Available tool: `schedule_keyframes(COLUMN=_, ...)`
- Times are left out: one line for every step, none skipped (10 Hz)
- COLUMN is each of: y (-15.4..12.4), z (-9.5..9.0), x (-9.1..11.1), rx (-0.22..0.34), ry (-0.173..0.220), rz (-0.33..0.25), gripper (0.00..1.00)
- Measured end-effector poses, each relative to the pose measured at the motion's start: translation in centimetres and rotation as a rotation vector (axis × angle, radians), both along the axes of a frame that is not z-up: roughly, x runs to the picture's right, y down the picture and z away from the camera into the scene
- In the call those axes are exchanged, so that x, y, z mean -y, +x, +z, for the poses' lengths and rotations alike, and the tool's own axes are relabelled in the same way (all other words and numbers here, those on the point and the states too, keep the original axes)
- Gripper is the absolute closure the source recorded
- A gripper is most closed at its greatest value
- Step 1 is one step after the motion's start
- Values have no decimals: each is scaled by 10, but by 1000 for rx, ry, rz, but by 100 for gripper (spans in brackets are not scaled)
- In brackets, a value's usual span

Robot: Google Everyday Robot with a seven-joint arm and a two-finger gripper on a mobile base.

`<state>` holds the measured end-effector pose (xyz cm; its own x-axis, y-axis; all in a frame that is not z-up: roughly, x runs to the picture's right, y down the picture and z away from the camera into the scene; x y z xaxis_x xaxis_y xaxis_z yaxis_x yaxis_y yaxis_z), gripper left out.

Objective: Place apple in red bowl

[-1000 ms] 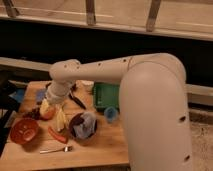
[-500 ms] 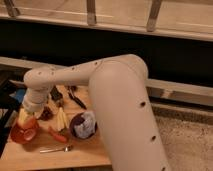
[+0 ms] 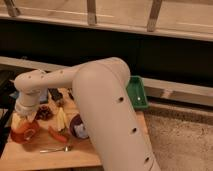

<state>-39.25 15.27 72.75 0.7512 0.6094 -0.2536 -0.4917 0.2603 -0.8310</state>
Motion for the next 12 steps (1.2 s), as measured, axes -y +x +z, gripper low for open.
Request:
schedule_keyframes(y=6, z=13, x=-1, rx=-15, ry=-11, rz=4, gripper=45)
schedule_keyframes(y=7, z=22, x=-4, rx=-23, ry=-23, rz=4, gripper=36)
schedule_keyframes(y=6, z=26, x=-8, rx=-27, ry=-33, rz=-1, gripper=24)
schedule_keyframes(y=6, z=26, x=-8, rx=-27, ry=-36, rz=-2, gripper=21)
schedule_keyframes(y=9, z=27, x=-7, rx=-29, ry=-35, rz=0, gripper=20)
schedule_keyframes(y=11, z=23, x=-2, rx=-26, ry=-26, rz=6, gripper=20)
schedule_keyframes(y=14, z=16, x=4, rx=-21, ry=-13, rz=11, gripper=20)
schedule_keyframes(y=18, z=8, x=12, rx=-14, ry=5, rz=18, gripper=20)
schedule_keyframes(y=21, z=2, x=19, rx=-10, ry=21, rz=27, gripper=20)
schedule_keyframes(y=24, z=0, x=23, rx=-8, ry=31, rz=35, gripper=20)
schedule_keyframes(y=26, z=0, x=26, rx=-6, ry=39, rz=43, gripper=20)
schedule_keyframes(y=27, z=-2, x=29, rx=-3, ry=50, rz=50, gripper=20)
